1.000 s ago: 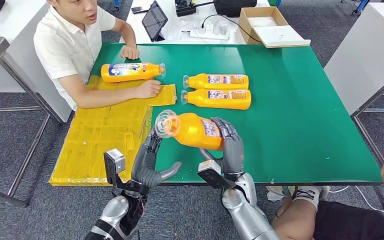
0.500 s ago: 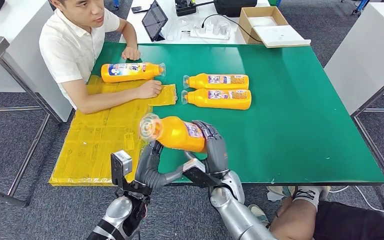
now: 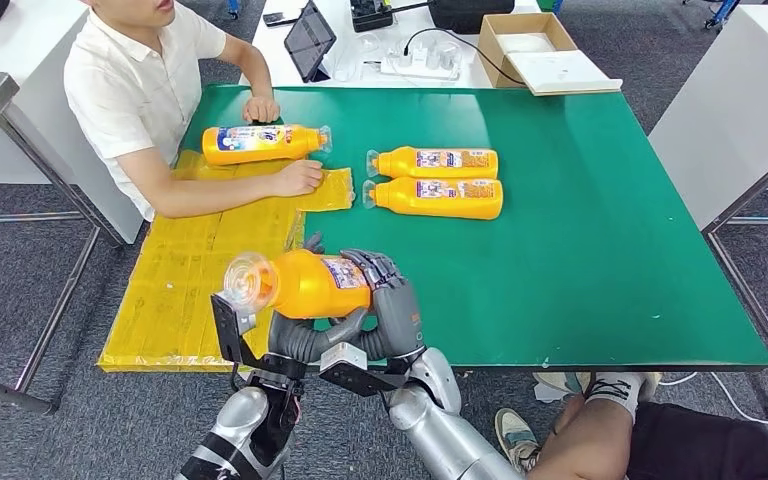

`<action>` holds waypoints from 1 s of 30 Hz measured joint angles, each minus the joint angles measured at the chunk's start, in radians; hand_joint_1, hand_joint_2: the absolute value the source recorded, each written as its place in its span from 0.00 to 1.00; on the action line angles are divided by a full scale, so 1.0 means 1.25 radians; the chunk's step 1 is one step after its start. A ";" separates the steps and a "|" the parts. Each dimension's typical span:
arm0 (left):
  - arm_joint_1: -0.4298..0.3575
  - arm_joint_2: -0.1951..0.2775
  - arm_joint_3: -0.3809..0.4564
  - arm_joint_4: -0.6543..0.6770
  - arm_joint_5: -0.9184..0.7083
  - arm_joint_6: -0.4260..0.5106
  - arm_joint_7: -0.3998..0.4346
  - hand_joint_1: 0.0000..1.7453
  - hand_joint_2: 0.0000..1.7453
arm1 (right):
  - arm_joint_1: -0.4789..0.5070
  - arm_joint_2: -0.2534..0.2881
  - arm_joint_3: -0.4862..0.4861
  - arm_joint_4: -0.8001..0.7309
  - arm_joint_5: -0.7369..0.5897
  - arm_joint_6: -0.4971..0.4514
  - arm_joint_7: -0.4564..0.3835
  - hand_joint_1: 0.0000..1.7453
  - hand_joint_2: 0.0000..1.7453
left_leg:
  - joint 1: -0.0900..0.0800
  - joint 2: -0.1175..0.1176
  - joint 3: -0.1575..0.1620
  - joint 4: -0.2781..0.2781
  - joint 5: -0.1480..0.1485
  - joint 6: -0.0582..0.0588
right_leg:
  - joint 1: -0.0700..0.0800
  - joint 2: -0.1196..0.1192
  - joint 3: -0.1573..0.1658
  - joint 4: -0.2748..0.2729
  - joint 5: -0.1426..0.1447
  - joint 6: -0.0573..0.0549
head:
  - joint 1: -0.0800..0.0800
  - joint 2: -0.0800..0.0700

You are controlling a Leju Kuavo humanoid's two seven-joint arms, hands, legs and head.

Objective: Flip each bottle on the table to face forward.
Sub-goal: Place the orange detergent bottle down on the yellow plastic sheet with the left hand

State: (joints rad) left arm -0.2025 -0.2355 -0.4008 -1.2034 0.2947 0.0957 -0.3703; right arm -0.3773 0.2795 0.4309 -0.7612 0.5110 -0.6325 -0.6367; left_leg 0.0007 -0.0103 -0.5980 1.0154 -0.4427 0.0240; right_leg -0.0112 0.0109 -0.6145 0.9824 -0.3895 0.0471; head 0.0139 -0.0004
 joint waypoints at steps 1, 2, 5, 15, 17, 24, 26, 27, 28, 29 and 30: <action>-0.001 -0.002 0.001 0.000 0.019 -0.003 0.003 0.00 1.00 | 0.001 0.003 0.005 -0.001 0.004 -0.001 -0.004 1.00 1.00 | 0.000 0.000 0.000 0.000 0.000 0.000 | 0.000 0.000 0.000 0.000 0.000 0.000 | 0.000 0.000; -0.002 -0.004 0.002 0.000 0.036 -0.007 0.006 0.00 1.00 | 0.002 0.007 0.010 -0.001 0.005 -0.001 -0.006 1.00 1.00 | 0.000 0.000 0.000 0.000 0.000 0.000 | 0.000 0.000 0.000 0.000 0.000 0.000 | 0.000 0.000; -0.001 -0.009 0.002 -0.003 0.078 -0.020 0.003 0.24 1.00 | 0.003 0.016 0.025 0.000 -0.011 0.000 -0.010 1.00 1.00 | 0.000 0.000 0.000 0.000 0.000 0.000 | 0.000 0.000 0.000 0.000 0.000 0.000 | 0.000 0.000; 0.025 -0.011 0.016 -0.053 0.122 -0.018 -0.036 1.00 1.00 | -0.017 0.040 0.074 0.041 -0.076 0.029 -0.016 1.00 1.00 | 0.000 0.001 0.000 0.000 0.000 0.000 | 0.000 0.000 -0.001 0.000 0.000 0.000 | 0.000 0.000; 0.030 -0.011 0.021 -0.058 0.126 -0.018 -0.041 1.00 1.00 | -0.021 0.043 0.082 0.049 -0.082 0.039 -0.016 1.00 1.00 | 0.000 0.000 0.000 0.000 0.000 0.000 | 0.000 0.000 -0.001 0.000 0.000 0.000 | 0.000 0.000; 0.039 -0.011 0.031 -0.067 0.124 -0.009 -0.058 1.00 1.00 | -0.029 0.048 0.097 0.068 -0.090 0.052 -0.013 0.24 0.75 | 0.000 0.001 0.000 0.000 0.000 0.000 | 0.000 0.000 -0.001 0.000 0.000 0.000 | 0.000 0.000; 0.042 -0.011 0.032 -0.071 0.118 0.002 -0.066 1.00 1.00 | -0.030 0.048 0.105 0.073 -0.094 0.056 -0.007 0.00 0.25 | 0.000 0.001 0.000 0.000 0.000 0.000 | 0.000 0.000 -0.001 0.000 0.000 0.000 | 0.000 0.000; 0.045 -0.011 0.033 -0.073 0.114 0.008 -0.070 1.00 1.00 | -0.030 0.049 0.109 0.075 -0.096 0.057 -0.003 0.00 0.00 | 0.000 0.001 0.000 0.000 0.000 0.000 | 0.000 0.000 -0.001 0.000 0.000 0.000 | 0.000 0.000; 0.047 -0.011 0.033 -0.076 0.109 0.015 -0.074 1.00 1.00 | -0.030 0.049 0.112 0.077 -0.099 0.057 0.000 0.00 0.00 | 0.000 0.001 0.000 0.000 0.000 0.000 | 0.000 0.000 -0.001 0.000 0.000 0.000 | 0.000 0.000; 0.050 -0.011 0.033 -0.078 0.104 0.022 -0.078 1.00 1.00 | -0.030 0.049 0.114 0.079 -0.103 0.057 0.002 0.00 0.00 | 0.000 0.001 0.000 0.000 0.000 0.000 | 0.000 0.000 -0.001 0.000 0.000 0.000 | 0.000 0.000; 0.051 -0.011 0.033 -0.080 0.098 0.030 -0.083 1.00 1.00 | -0.030 0.049 0.116 0.081 -0.108 0.057 0.005 0.00 0.00 | 0.000 0.001 0.000 0.000 0.000 0.000 | 0.000 0.000 -0.001 0.000 0.000 0.000 | 0.000 0.000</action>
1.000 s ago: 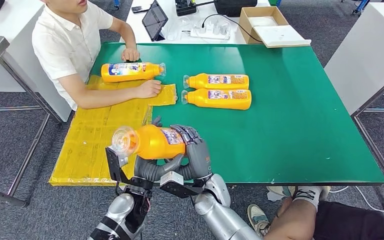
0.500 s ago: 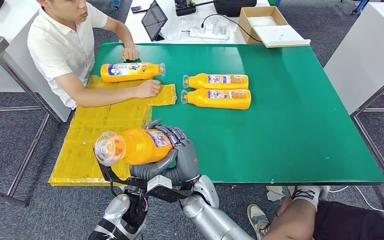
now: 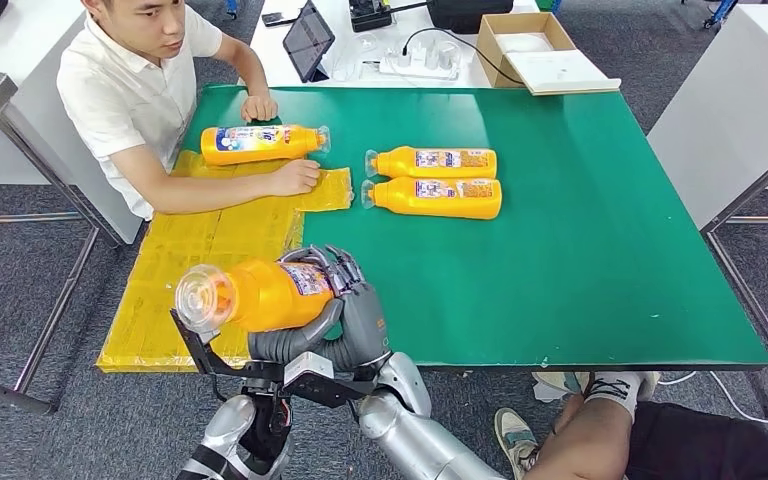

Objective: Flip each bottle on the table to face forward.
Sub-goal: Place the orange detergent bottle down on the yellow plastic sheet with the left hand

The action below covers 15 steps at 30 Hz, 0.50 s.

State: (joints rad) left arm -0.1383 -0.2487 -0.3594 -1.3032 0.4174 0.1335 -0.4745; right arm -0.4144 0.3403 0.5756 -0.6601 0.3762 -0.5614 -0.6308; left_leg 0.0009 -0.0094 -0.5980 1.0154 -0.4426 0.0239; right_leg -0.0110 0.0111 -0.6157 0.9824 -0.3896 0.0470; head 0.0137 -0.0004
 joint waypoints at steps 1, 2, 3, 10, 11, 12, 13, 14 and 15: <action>0.001 0.000 0.000 -0.002 -0.005 0.008 -0.006 1.00 1.00 | 0.000 0.000 0.001 0.001 -0.005 0.000 0.002 0.00 0.00 | 0.000 0.000 0.000 0.000 0.000 0.000 | 0.000 0.000 0.000 0.000 0.000 0.000 | 0.000 0.000; 0.001 0.000 0.001 -0.006 -0.009 0.016 -0.014 1.00 1.00 | 0.002 0.000 0.002 0.003 -0.010 0.000 0.004 0.00 0.00 | 0.000 0.000 0.000 0.000 0.000 0.000 | 0.000 0.000 0.000 0.000 0.000 0.000 | 0.000 0.000; 0.000 0.000 0.003 -0.010 -0.013 0.024 -0.022 1.00 1.00 | 0.005 0.000 0.003 0.004 -0.017 0.001 0.007 0.00 0.00 | 0.000 0.000 0.000 0.000 0.000 0.000 | 0.000 0.000 0.000 0.000 0.000 0.000 | 0.000 0.000; -0.014 0.000 0.024 -0.035 -0.020 0.044 -0.040 1.00 1.00 | 0.027 0.000 0.008 0.012 -0.031 0.012 0.009 0.00 0.00 | 0.000 0.000 0.000 0.000 0.000 0.000 | 0.000 0.000 0.000 0.000 0.000 0.000 | 0.000 0.000; -0.014 0.000 0.026 -0.037 -0.021 0.045 -0.040 1.00 1.00 | 0.027 0.000 0.008 0.012 -0.031 0.012 0.009 0.00 0.00 | 0.000 0.000 0.000 0.000 0.000 0.000 | 0.000 0.000 0.000 0.000 0.000 0.000 | 0.000 0.000; -0.015 0.000 0.027 -0.038 -0.021 0.045 -0.040 1.00 1.00 | 0.027 0.000 0.009 0.013 -0.031 0.012 0.009 0.00 0.00 | 0.000 0.000 0.000 0.000 0.000 0.000 | 0.000 0.000 0.000 0.000 0.000 0.000 | 0.000 0.000; -0.016 -0.001 0.029 -0.040 -0.021 0.045 -0.040 1.00 1.00 | 0.027 0.000 0.010 0.014 -0.031 0.012 0.008 0.00 0.00 | 0.000 0.000 0.000 0.000 0.000 0.000 | 0.000 0.000 0.000 0.000 0.000 0.000 | 0.000 0.000; -0.018 -0.001 0.031 -0.040 -0.021 0.045 -0.040 1.00 1.00 | 0.027 0.000 0.011 0.014 -0.030 0.012 0.008 0.00 0.00 | 0.000 0.000 0.000 0.000 0.000 0.000 | 0.000 0.000 0.000 0.000 0.000 0.000 | 0.000 0.000; -0.021 -0.001 0.033 -0.040 -0.021 0.045 -0.040 1.00 1.00 | 0.027 0.000 0.012 0.015 -0.030 0.012 0.008 0.00 0.00 | 0.000 0.000 0.000 0.000 0.000 0.000 | 0.000 0.000 0.000 0.000 0.000 0.000 | 0.000 0.000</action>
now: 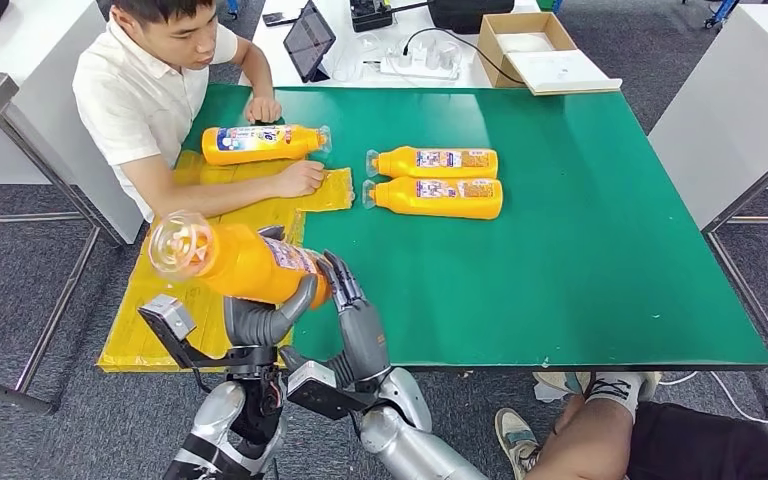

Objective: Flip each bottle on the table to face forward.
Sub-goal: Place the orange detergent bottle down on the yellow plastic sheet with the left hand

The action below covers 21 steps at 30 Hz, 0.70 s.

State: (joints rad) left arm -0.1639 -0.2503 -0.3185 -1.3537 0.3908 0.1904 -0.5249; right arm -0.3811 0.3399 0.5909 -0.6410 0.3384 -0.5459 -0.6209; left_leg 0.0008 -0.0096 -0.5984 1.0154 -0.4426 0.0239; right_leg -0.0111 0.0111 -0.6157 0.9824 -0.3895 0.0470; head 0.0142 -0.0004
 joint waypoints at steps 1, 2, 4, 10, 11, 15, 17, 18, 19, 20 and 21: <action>-0.002 0.000 0.002 0.000 -0.001 0.002 0.000 1.00 1.00 | 0.000 0.000 0.001 0.001 0.000 0.000 0.000 0.00 0.00 | 0.000 0.000 0.000 0.000 0.000 0.000 | 0.000 0.000 0.000 0.000 0.000 0.000 | 0.000 0.000; -0.004 -0.001 0.003 0.000 -0.003 0.006 0.000 1.00 1.00 | 0.000 0.000 0.002 0.002 0.000 0.000 -0.001 0.00 0.00 | 0.000 0.000 0.000 0.000 0.000 0.000 | 0.000 0.000 0.000 0.000 0.000 0.000 | 0.000 0.000; -0.008 -0.002 0.005 0.000 -0.012 0.026 0.000 1.00 1.00 | 0.001 -0.001 0.005 0.003 0.000 -0.003 -0.005 0.00 0.00 | 0.000 0.000 0.000 0.000 0.000 0.000 | 0.000 0.000 0.000 0.000 0.000 0.000 | 0.000 0.000; -0.059 0.009 0.020 0.058 -0.150 0.175 -0.011 1.00 1.00 | 0.026 -0.015 0.012 -0.027 -0.001 -0.047 -0.030 0.00 0.00 | 0.000 0.000 0.000 0.000 0.000 0.000 | 0.000 0.000 0.000 0.000 0.000 0.000 | 0.000 0.000; -0.071 0.016 0.024 0.076 -0.198 0.207 -0.017 1.00 1.00 | 0.033 -0.018 0.013 -0.041 -0.001 -0.053 -0.032 0.00 0.00 | 0.000 0.000 0.000 0.000 0.000 0.000 | 0.000 0.000 0.000 0.000 0.000 0.000 | 0.000 0.000; -0.121 0.048 0.031 0.153 -0.478 0.352 0.008 1.00 1.00 | 0.069 -0.033 0.014 -0.106 0.006 -0.061 -0.032 0.00 0.00 | 0.000 -0.001 0.000 0.000 0.001 -0.001 | 0.000 0.000 0.000 0.000 0.000 0.000 | 0.000 0.000; -0.146 0.063 0.039 0.197 -0.630 0.390 0.049 1.00 1.00 | 0.087 -0.040 0.013 -0.138 0.009 -0.064 -0.031 0.00 0.00 | 0.000 0.000 0.000 0.000 0.001 -0.001 | 0.000 0.000 0.000 0.000 0.000 0.000 | 0.000 0.000; -0.159 0.069 0.045 0.221 -0.694 0.397 0.070 1.00 1.00 | 0.097 -0.044 0.011 -0.155 0.010 -0.066 -0.031 0.00 0.00 | 0.000 0.000 0.000 0.000 0.001 -0.001 | 0.000 0.000 0.000 0.000 0.000 0.000 | 0.000 0.000; -0.172 0.076 0.052 0.245 -0.748 0.399 0.090 1.00 1.00 | 0.108 -0.048 0.009 -0.173 0.011 -0.068 -0.031 0.00 0.00 | 0.000 0.000 0.000 0.000 0.001 -0.001 | 0.000 0.000 0.000 0.000 0.000 0.000 | 0.000 0.000; -0.184 0.082 0.059 0.267 -0.791 0.399 0.110 1.00 1.00 | 0.120 -0.052 0.005 -0.190 0.011 -0.069 -0.031 0.00 0.00 | 0.000 0.000 0.000 0.000 0.001 -0.001 | 0.000 0.000 0.000 0.000 0.000 0.000 | 0.000 0.000; -0.195 0.089 0.064 0.287 -0.825 0.399 0.130 1.00 1.00 | 0.131 -0.055 -0.001 -0.206 0.011 -0.070 -0.030 0.00 0.00 | 0.000 0.000 0.000 0.000 0.001 -0.001 | 0.000 0.000 0.000 0.000 0.000 0.000 | 0.000 0.000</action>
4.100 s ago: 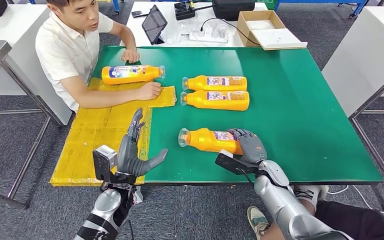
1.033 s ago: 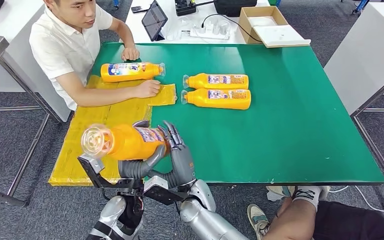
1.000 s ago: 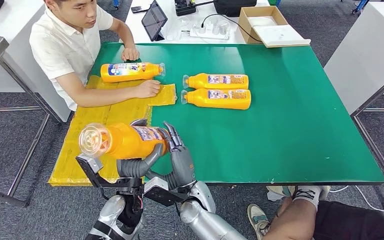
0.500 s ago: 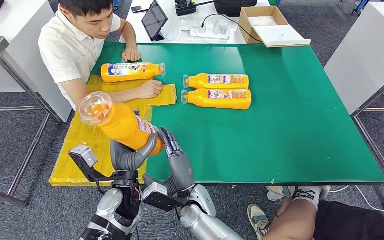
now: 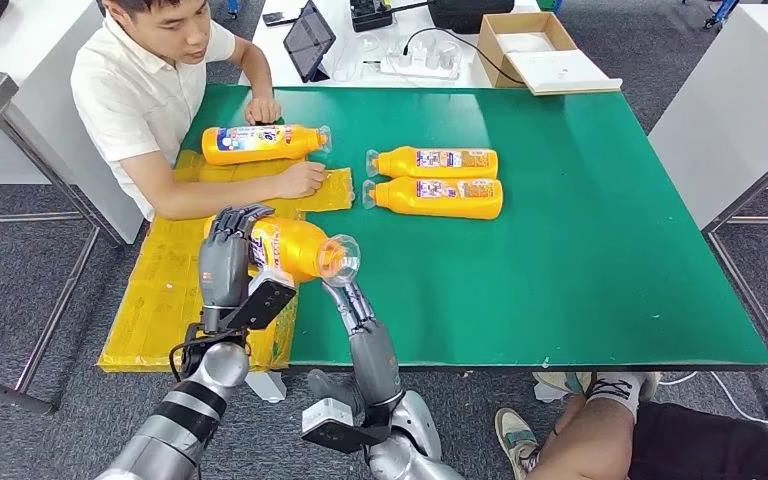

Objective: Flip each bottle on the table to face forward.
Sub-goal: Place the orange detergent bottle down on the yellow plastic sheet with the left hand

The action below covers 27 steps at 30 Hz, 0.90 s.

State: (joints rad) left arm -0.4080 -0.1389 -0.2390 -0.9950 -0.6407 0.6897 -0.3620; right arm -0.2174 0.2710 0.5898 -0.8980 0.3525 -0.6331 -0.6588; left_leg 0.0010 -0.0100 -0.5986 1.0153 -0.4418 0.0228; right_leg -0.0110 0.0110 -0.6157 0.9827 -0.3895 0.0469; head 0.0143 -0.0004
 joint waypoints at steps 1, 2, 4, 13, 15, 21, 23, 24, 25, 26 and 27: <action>-0.011 0.008 0.004 0.018 -0.033 0.000 0.022 1.00 1.00 | 0.010 -0.003 -0.008 -0.015 -0.001 0.000 0.000 0.00 0.00 | 0.000 0.000 0.000 0.000 0.000 0.000 | 0.000 0.000 0.000 0.000 0.000 0.000 | 0.000 0.000; -0.022 0.016 0.006 0.036 -0.070 0.000 0.048 1.00 1.00 | 0.020 -0.007 -0.017 -0.032 -0.001 0.000 0.000 0.00 0.00 | 0.000 0.000 0.000 0.000 0.000 0.000 | 0.000 0.000 0.000 0.000 0.000 0.000 | 0.000 0.000; -0.045 0.034 0.010 0.074 -0.162 0.000 0.111 1.00 1.00 | 0.038 -0.012 -0.037 -0.063 -0.002 0.000 0.000 0.00 0.00 | 0.000 0.000 0.000 0.000 0.000 0.000 | 0.000 0.000 0.000 0.000 0.000 0.000 | 0.000 0.000; -0.145 0.090 0.028 0.242 -0.330 -0.060 0.246 1.00 1.00 | 0.064 -0.017 -0.069 -0.122 0.000 0.010 0.001 0.00 0.00 | 0.000 0.000 0.000 0.000 0.001 -0.001 | 0.000 0.000 0.000 0.001 0.000 0.000 | 0.000 0.000; -0.157 0.094 0.035 0.262 -0.310 -0.083 0.243 1.00 1.00 | 0.065 -0.017 -0.071 -0.125 0.000 0.011 0.001 0.00 0.00 | 0.000 0.000 0.000 0.000 0.001 -0.001 | 0.000 0.000 0.000 0.001 0.000 0.000 | 0.000 0.000; -0.181 0.101 0.065 0.303 -0.264 -0.125 0.230 1.00 1.00 | 0.068 -0.017 -0.076 -0.127 0.000 0.013 0.000 0.00 0.00 | 0.000 0.000 0.000 0.000 0.001 -0.001 | 0.000 0.000 0.000 0.000 0.000 0.000 | 0.000 0.000; -0.184 0.103 0.069 0.310 -0.263 -0.127 0.229 1.00 1.00 | 0.069 -0.017 -0.077 -0.127 0.000 0.013 0.000 0.00 0.00 | 0.000 0.000 0.000 0.000 0.001 -0.001 | 0.000 0.000 0.000 0.000 0.000 0.000 | 0.000 0.000; -0.185 0.103 0.070 0.313 -0.264 -0.127 0.229 1.00 1.00 | 0.069 -0.017 -0.078 -0.128 0.000 0.013 0.000 0.00 0.00 | 0.000 0.000 0.000 0.000 0.001 -0.001 | 0.000 0.000 0.000 0.000 0.000 0.000 | 0.000 0.000; -0.187 0.104 0.071 0.317 -0.266 -0.129 0.231 1.00 1.00 | 0.070 -0.017 -0.079 -0.128 0.000 0.013 0.000 0.00 0.00 | 0.000 0.000 0.000 0.000 0.001 -0.001 | 0.000 0.000 0.000 0.000 0.000 0.000 | 0.000 0.000; -0.190 0.104 0.071 0.321 -0.271 -0.134 0.234 1.00 1.00 | 0.070 -0.017 -0.079 -0.129 0.000 0.014 0.000 0.00 0.00 | 0.000 0.000 0.000 0.000 0.001 -0.001 | 0.000 0.000 0.000 0.000 0.000 0.000 | 0.000 0.000; -0.193 0.105 0.071 0.325 -0.277 -0.143 0.240 1.00 1.00 | 0.071 -0.017 -0.079 -0.129 0.000 0.015 0.000 0.00 0.00 | 0.000 0.000 0.000 0.000 0.001 -0.001 | 0.000 0.000 0.000 0.000 0.000 0.000 | 0.000 0.000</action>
State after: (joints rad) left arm -0.6493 -0.0078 -0.1497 -0.5883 -0.9872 0.5104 -0.0622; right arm -0.1293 0.2499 0.4906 -1.0594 0.3524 -0.6148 -0.6592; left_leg 0.0012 -0.0102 -0.5989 1.0154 -0.4411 0.0221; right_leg -0.0110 0.0110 -0.6158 0.9831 -0.3894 0.0469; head 0.0145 -0.0004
